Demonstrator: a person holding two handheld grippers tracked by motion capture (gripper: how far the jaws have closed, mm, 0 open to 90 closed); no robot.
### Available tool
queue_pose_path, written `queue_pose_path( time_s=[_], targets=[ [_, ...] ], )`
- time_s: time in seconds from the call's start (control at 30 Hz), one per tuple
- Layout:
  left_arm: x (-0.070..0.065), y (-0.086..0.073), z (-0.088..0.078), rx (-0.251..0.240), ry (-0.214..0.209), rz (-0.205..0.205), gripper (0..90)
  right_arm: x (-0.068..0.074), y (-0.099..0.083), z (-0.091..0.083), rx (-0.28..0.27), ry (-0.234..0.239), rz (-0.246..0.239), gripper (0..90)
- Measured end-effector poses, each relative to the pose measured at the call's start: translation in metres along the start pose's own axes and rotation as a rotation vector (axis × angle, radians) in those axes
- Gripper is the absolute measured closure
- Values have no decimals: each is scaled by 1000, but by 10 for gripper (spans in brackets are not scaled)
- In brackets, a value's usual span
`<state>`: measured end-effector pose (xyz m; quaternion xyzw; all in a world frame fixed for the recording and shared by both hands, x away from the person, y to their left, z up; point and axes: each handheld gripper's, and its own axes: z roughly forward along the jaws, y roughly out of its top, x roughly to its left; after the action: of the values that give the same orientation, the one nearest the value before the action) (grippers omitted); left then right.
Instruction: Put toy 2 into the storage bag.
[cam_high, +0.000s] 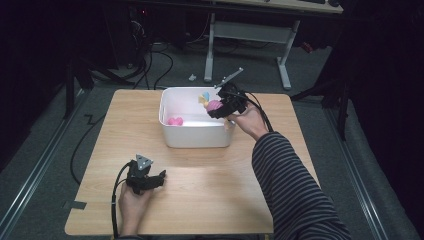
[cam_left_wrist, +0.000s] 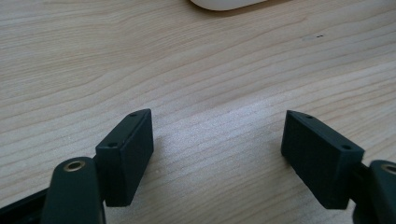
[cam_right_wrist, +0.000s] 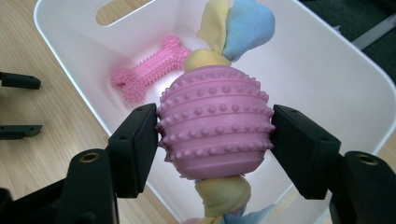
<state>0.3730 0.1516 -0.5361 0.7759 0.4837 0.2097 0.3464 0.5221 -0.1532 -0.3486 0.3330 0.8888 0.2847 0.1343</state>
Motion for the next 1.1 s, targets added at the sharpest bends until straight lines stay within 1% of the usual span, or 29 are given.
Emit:
queue_pose_path(
  time_s=[0.1,0.13,0.23,0.37,0.47,0.57,0.63,0.67,0.77,0.9,1.0,1.03,1.1],
  targets=[
    [0,0,0,2,-1,0,255,1,-1,6,15,8,1,338],
    [0,0,0,2,-2,-1,255,2,-1,8,26,18,-3,338],
    [0,0,0,2,-2,-1,255,6,-1,12,49,25,-11,337],
    [0,0,0,2,-2,-1,255,9,0,16,65,52,-29,336],
    [0,0,0,2,-2,-1,254,11,0,18,79,63,-28,335],
    [0,0,0,1,-1,-1,253,10,0,18,77,71,-26,333],
    [0,0,0,1,-1,0,253,10,-1,17,75,75,-20,326],
    [0,0,0,3,-2,0,253,10,-2,17,78,79,-10,322],
    [0,0,0,1,-1,0,253,8,-3,13,57,91,-1,306],
    [0,0,0,1,-1,0,252,6,-6,6,35,79,6,296],
    [0,0,0,1,-1,-1,252,3,-12,-5,-8,71,21,302],
    [0,0,0,1,-1,-1,252,3,-13,-7,-19,65,19,305],
    [0,0,0,2,-1,1,252,1,-18,-13,-39,57,29,311]
  ],
)
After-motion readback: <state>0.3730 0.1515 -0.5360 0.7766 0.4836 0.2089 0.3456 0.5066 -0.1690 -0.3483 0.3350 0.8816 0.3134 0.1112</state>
